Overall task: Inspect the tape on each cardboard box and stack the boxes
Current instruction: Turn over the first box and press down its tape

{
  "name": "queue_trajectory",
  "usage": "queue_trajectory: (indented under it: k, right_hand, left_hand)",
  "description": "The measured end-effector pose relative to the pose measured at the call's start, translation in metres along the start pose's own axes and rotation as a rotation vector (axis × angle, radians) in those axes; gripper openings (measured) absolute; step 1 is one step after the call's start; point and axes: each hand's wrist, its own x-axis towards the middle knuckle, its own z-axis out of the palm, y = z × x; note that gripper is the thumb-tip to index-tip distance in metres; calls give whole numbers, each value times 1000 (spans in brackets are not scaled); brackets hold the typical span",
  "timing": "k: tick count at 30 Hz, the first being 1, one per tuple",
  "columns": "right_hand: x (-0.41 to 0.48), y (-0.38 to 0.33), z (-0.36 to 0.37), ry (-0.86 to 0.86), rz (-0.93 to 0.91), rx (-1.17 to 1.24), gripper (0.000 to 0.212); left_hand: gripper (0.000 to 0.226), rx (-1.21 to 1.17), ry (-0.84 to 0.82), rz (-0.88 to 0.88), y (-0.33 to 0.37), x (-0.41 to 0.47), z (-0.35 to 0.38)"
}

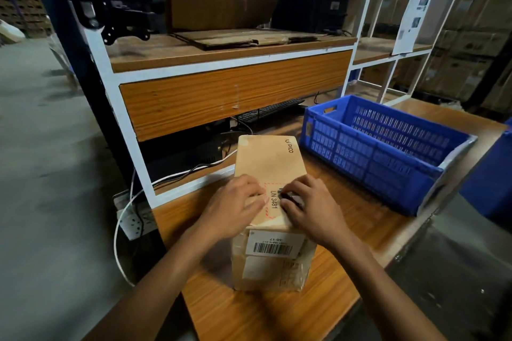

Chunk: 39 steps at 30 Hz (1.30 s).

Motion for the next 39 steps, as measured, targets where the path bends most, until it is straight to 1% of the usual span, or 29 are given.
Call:
queue_trajectory:
  k: [2,4,7,9,11,13,16,18,20,22,24,26,28,31,33,34,35,36,37,39]
  right_hand:
    - [2,-3,-2,-29,-10,-45,33]
    - [6,-7,-11,-99,-22,-103,34]
    - [13,-10,-27,-188,-36,-169,34]
    - [22,-12,-34,-201,-46,-163,34]
    - [34,-11,-34,-190,-60,-111,39]
    - [43,-6,-30,-228,-93,-94,49]
    - [50,6,-23,-317,-123,-119,58]
    - [55,9,-25,-353,-120,-128,60]
    - [60,9,-30,-411,-121,-147,56]
    - [74,5,-43,-456,-123,-135,48]
    - [89,3,-52,-481,-94,-41,46]
    - [102,6,-52,-495,-40,109,55]
    - [107,10,-41,-511,5,157,63]
    - [102,22,-12,-457,-38,30,65]
    - [104,25,-9,-453,-57,-36,64]
    - [108,24,-13,-480,-56,-54,63]
    - [114,20,-20,-501,-55,-63,60]
    - [124,17,-26,-510,-45,-62,55]
    - [132,12,-32,-500,-36,-57,51]
    - [145,9,-33,-435,-15,-67,50]
  left_hand:
    - [31,119,-38,44,0,5,-5]
    - [28,194,-89,76,3,11,-13]
    - [25,241,-160,97,6,26,-26]
    - [27,206,-165,98,4,38,-30]
    - [41,159,-157,95,1,46,-27]
    - [57,172,-184,64,-4,48,-17]
    - [59,289,-232,39,-12,51,-6]
    - [58,334,-309,45,-14,60,-9]
    - [59,333,-389,67,-12,70,-15]
    - [63,292,-450,64,-11,88,-29]
    - [79,242,-467,26,-16,105,-44]
    - [93,216,-450,13,-21,118,-49]
    - [95,183,-467,-13,-30,122,-39]
    - [92,182,-511,-33,-49,113,-15]
    - [81,183,-493,-11,-56,116,-12]
    - [69,154,-460,7,-56,121,-13]
    - [56,108,-390,12,-54,128,-14]
    - [47,60,-292,-7,-52,135,-13]
    - [44,28,-208,-38,-50,141,-12]
    - [39,69,-122,-66,-47,146,-4]
